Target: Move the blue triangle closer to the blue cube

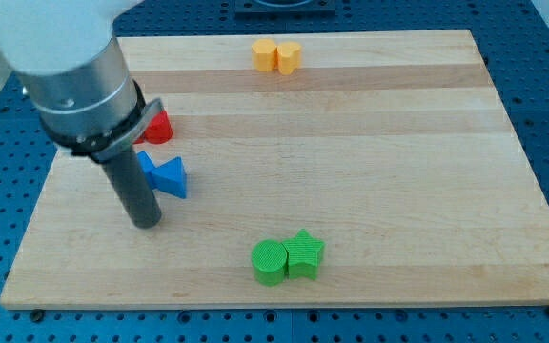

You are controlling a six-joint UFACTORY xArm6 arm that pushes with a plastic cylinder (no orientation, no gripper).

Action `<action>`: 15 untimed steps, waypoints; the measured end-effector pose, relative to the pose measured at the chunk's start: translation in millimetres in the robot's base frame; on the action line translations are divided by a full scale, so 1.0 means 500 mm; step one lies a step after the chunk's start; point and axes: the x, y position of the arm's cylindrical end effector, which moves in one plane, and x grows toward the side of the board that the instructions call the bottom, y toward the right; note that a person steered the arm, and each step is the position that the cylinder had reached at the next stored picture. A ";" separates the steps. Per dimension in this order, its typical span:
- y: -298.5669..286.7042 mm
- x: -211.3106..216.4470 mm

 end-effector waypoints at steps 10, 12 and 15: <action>0.176 0.088; 0.138 0.005; 0.071 -0.179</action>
